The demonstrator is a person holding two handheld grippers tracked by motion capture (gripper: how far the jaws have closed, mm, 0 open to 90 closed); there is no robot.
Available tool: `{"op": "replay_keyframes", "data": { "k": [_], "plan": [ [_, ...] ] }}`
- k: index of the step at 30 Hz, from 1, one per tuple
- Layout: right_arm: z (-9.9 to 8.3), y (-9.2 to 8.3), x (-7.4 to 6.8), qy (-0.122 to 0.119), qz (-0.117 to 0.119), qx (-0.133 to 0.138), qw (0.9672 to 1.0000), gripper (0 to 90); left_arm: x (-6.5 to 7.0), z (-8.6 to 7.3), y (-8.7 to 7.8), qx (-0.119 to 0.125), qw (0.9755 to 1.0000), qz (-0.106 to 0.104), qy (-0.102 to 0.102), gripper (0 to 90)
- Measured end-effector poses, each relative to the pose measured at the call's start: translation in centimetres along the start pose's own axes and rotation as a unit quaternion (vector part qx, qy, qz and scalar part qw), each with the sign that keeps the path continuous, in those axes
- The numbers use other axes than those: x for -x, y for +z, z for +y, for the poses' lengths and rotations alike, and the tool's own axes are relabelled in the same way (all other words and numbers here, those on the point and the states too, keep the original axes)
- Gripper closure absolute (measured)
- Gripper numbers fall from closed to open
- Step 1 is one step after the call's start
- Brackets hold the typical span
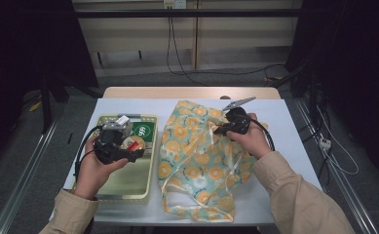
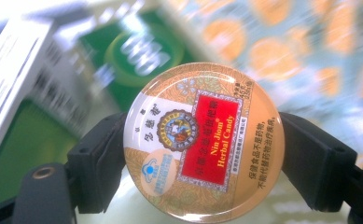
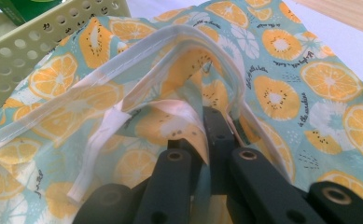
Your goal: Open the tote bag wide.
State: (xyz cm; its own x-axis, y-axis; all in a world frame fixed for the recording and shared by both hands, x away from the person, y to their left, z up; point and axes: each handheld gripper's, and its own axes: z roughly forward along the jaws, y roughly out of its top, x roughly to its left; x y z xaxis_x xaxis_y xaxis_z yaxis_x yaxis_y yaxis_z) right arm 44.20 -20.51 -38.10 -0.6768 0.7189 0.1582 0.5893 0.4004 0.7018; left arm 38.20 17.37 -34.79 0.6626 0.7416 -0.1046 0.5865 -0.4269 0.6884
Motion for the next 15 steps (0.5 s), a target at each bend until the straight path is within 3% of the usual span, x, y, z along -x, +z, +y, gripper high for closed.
{"op": "replay_keyframes", "data": {
  "k": [8, 15],
  "plan": [
    [0.0, 0.0, 0.0, 0.001, -0.001, 0.001, 1.0, 88.6, 4.4, 2.5, 1.3, 0.017, 0.997, -0.063, 0.043, 20.4],
    [0.0, -0.1, 0.2, 0.003, -0.004, 0.001, 1.0, 88.7, 7.7, 3.5, 3.4, 0.022, 0.9931, -0.097, 0.063, 20.3]
  ]
}}
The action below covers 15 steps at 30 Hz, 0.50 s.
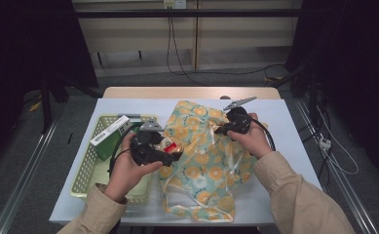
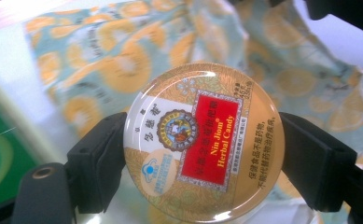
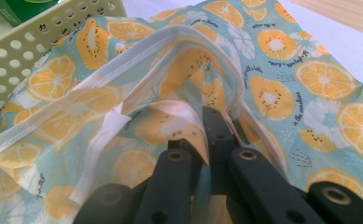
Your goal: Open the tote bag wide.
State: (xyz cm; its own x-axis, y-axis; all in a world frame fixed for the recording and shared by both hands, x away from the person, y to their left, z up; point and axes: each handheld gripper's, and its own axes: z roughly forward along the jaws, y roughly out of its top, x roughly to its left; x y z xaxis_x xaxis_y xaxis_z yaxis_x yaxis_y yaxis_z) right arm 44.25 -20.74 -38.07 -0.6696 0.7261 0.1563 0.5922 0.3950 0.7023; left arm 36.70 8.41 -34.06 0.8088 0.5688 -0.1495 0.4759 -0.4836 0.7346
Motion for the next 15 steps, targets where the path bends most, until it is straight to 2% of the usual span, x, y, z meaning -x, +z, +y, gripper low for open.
{"op": "replay_keyframes", "data": {
  "k": [1, 2, 3, 4, 5, 6, 7, 15],
  "plan": [
    [0.0, 0.0, 0.0, 0.001, 0.0, 0.0, 1.0, 88.7, 0.4, 0.1, 0.4, 0.001, 1.0, -0.006, 0.004, 20.3],
    [0.0, 0.0, 0.0, 0.002, 0.0, 0.001, 1.0, 88.7, 0.9, 0.3, 0.8, -0.001, 1.0, 0.001, 0.009, 20.3],
    [0.0, 0.0, 0.1, 0.003, 0.0, 0.001, 1.0, 88.7, 1.2, 0.4, 1.2, 0.001, 0.9998, -0.016, 0.012, 20.3],
    [0.0, 0.0, 0.1, 0.004, 0.0, 0.001, 1.0, 88.7, 1.5, 0.5, 1.7, 0.002, 0.9996, -0.021, 0.019, 20.3],
    [0.0, 0.0, 0.1, 0.004, -0.001, 0.0, 1.0, 88.7, 2.0, 0.7, 2.1, 0.001, 0.9996, -0.014, 0.023, 20.3],
    [0.0, 0.0, 0.1, 0.004, -0.001, 0.0, 1.0, 88.7, 2.1, 0.7, 2.7, 0.0, 0.9992, -0.032, 0.025, 20.3],
    [0.0, -0.1, 0.1, 0.004, -0.002, 0.001, 1.0, 88.7, 2.4, 0.8, 3.2, -0.002, 0.999, -0.038, 0.024, 20.3],
    [0.0, -0.1, 0.2, 0.005, -0.003, 0.003, 1.0, 88.8, 4.5, 0.7, 6.6, -0.024, 0.9969, -0.062, 0.042, 20.3]
  ]
}}
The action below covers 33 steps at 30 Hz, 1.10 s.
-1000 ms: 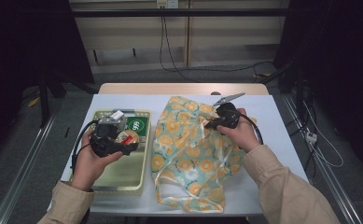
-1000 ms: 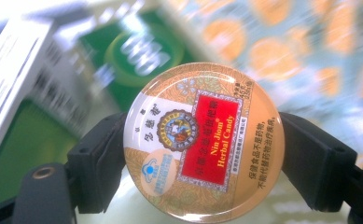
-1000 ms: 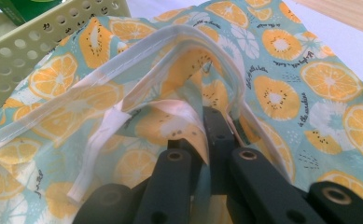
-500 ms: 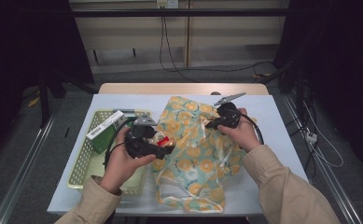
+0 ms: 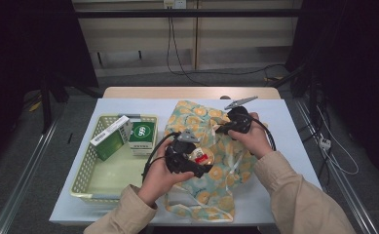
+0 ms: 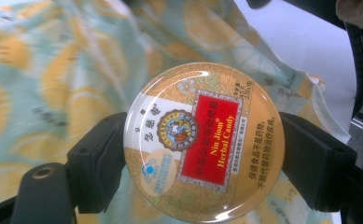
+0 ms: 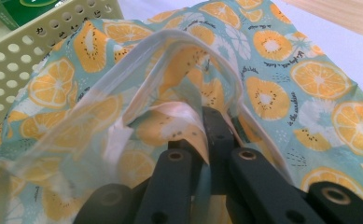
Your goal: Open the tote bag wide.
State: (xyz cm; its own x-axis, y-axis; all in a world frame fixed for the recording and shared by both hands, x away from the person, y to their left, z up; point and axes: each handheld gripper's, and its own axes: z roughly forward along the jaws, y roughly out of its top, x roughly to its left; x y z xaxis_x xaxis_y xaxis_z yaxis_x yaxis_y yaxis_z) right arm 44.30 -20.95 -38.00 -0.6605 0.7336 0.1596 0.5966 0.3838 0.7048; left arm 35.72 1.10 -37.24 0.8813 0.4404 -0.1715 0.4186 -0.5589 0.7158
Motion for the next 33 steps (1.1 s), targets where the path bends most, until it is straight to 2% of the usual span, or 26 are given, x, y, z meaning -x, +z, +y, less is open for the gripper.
{"op": "replay_keyframes", "data": {
  "k": [5, 10, 12, 15, 17, 18, 20, 22, 25, 27, 31, 33],
  "plan": [
    [0.0, -0.1, 0.0, 0.003, -0.002, 0.002, 1.0, 88.9, 0.9, -0.3, 1.8, -0.007, 0.9999, -0.014, -0.004, 20.3],
    [0.1, -0.3, 0.2, 0.008, -0.005, 0.005, 0.9999, 88.9, 1.4, -0.5, 3.2, -0.017, 0.9997, -0.018, -0.005, 20.3],
    [0.1, -0.5, 0.2, 0.009, -0.003, 0.007, 0.9999, 88.9, 1.0, -0.7, 3.9, -0.015, 0.9998, -0.007, -0.007, 20.3],
    [0.2, -1.0, 0.0, 0.007, -0.003, 0.01, 0.9999, 88.9, -0.1, -0.7, 4.5, -0.012, 0.9995, 0.019, -0.024, 20.3],
    [0.1, -1.3, 0.0, 0.005, -0.004, 0.01, 0.9999, 88.9, -0.9, -0.7, 4.8, -0.015, 0.9984, 0.046, -0.029, 20.3],
    [0.1, -1.4, 0.0, 0.006, -0.004, 0.011, 0.9999, 88.9, -1.4, -0.8, 4.9, -0.012, 0.998, 0.049, -0.037, 20.3],
    [0.1, -1.7, 0.1, 0.004, -0.003, 0.011, 0.9999, 88.9, -2.2, -0.9, 5.0, -0.006, 0.9965, 0.064, -0.052, 20.3],
    [0.0, -2.0, 0.0, 0.001, -0.004, 0.011, 0.9999, 88.9, -2.8, -1.0, 5.0, 0.001, 0.995, 0.082, -0.058, 20.3],
    [0.0, -2.2, -0.1, 0.0, -0.003, 0.012, 0.9999, 88.9, -3.2, -0.9, 4.7, 0.007, 0.9931, 0.1, -0.06, 20.3],
    [0.0, -2.4, 0.0, 0.001, -0.002, 0.013, 0.9999, 88.9, -3.5, -0.7, 4.5, 0.013, 0.9914, 0.118, -0.055, 20.3],
    [0.0, -2.4, -0.1, 0.002, 0.0, 0.014, 0.9999, 88.9, -4.4, -0.5, 4.1, 0.019, 0.9888, 0.134, -0.064, 20.3],
    [0.0, -2.4, -0.1, 0.0, 0.002, 0.014, 0.9999, 88.9, -4.6, -0.5, 4.1, 0.02, 0.9864, 0.149, -0.067, 20.3]
  ]
}}
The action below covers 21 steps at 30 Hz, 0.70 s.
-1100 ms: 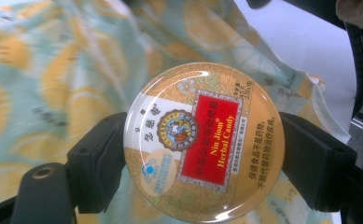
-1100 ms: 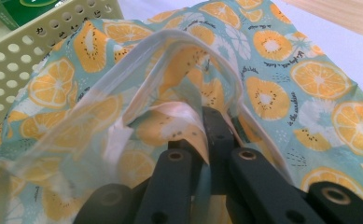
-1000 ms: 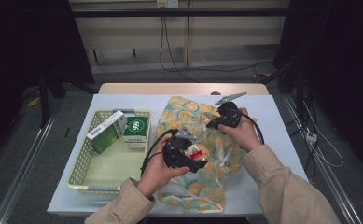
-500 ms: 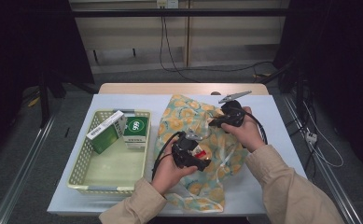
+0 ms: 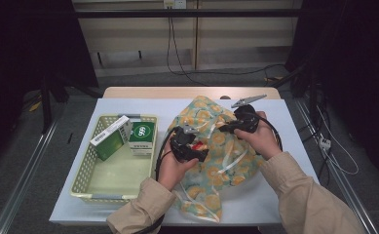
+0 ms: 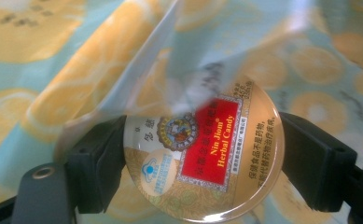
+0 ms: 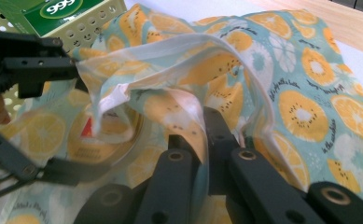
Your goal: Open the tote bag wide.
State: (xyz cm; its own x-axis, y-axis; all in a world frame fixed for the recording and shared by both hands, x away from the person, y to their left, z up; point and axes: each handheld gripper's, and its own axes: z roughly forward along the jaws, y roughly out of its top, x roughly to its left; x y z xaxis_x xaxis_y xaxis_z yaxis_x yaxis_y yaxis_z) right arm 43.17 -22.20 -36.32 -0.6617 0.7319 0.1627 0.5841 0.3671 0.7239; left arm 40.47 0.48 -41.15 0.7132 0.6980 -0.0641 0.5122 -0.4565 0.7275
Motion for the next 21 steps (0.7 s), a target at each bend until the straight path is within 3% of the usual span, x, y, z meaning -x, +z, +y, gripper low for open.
{"op": "replay_keyframes", "data": {
  "k": [6, 13, 18, 21],
  "plan": [
    [0.0, 0.1, -0.1, -0.003, 0.004, -0.001, 1.0, 89.0, -0.6, 0.0, 0.2, 0.005, 0.9999, 0.004, -0.009, 20.3],
    [0.1, 0.1, -0.1, -0.002, 0.008, 0.001, 1.0, 89.0, -0.2, 0.4, 0.6, 0.004, 1.0, 0.0, -0.003, 20.3],
    [0.1, 0.1, -0.1, 0.0, 0.009, 0.003, 1.0, 89.0, -0.1, 1.0, 1.7, 0.003, 1.0, -0.002, -0.006, 20.3],
    [0.0, 0.2, -0.1, -0.001, 0.012, 0.002, 0.9999, 89.0, -0.3, 1.8, 2.5, 0.016, 0.9998, 0.006, -0.004, 20.3]
  ]
}}
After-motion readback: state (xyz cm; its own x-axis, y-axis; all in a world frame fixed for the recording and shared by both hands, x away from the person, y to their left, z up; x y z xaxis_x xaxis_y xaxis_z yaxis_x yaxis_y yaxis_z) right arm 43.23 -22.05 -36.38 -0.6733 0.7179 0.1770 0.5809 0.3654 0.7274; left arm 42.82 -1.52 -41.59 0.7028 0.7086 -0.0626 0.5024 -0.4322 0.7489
